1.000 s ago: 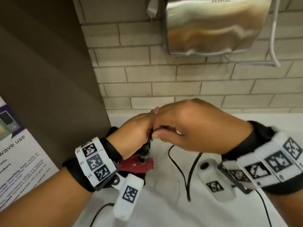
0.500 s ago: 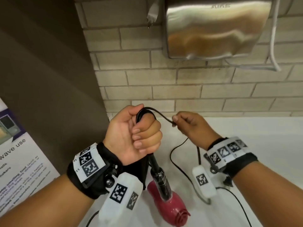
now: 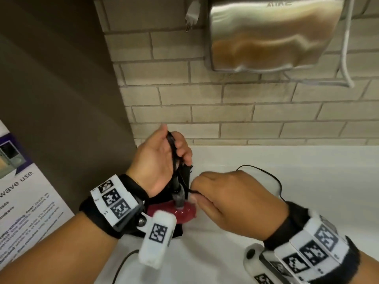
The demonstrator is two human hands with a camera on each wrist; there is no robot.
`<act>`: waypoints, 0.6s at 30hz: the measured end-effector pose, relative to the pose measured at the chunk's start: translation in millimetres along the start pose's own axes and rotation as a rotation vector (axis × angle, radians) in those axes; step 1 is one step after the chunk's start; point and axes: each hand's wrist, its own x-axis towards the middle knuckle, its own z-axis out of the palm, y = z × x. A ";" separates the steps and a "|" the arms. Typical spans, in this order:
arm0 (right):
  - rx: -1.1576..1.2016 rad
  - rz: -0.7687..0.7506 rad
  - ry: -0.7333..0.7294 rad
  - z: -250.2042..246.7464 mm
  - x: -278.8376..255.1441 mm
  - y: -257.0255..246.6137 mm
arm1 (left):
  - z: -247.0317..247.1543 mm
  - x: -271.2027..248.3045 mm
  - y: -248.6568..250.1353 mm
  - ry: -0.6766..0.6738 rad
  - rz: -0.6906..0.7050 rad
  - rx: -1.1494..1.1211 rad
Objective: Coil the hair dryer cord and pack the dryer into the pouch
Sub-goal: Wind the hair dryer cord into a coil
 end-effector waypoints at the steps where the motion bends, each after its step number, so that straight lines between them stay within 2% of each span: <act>1: -0.021 -0.019 0.002 -8.9 5.1 0.5 | 1.8 -1.8 -3.7 -0.018 0.005 0.157; 3: -0.024 -0.037 -0.011 -26.9 16.2 6.3 | 5.1 -5.5 -8.6 -0.062 0.013 0.454; 4: -0.008 -0.050 -0.009 -35.4 21.0 10.7 | 5.4 -7.0 -8.9 -0.082 0.002 0.523; 10: 0.013 -0.045 0.054 -67.9 41.2 25.5 | 15.6 -17.2 2.8 -0.202 -0.151 0.577; 13: 0.169 0.005 0.084 -64.3 48.7 32.6 | 19.4 -19.6 6.8 -0.248 -0.267 0.357; 16: 0.627 0.141 0.122 -50.8 50.9 45.9 | 12.6 -18.7 13.0 -0.409 -0.385 0.136; 18: 0.785 0.190 0.182 -38.9 48.2 55.2 | 8.6 -19.9 17.1 -0.519 -0.432 -0.008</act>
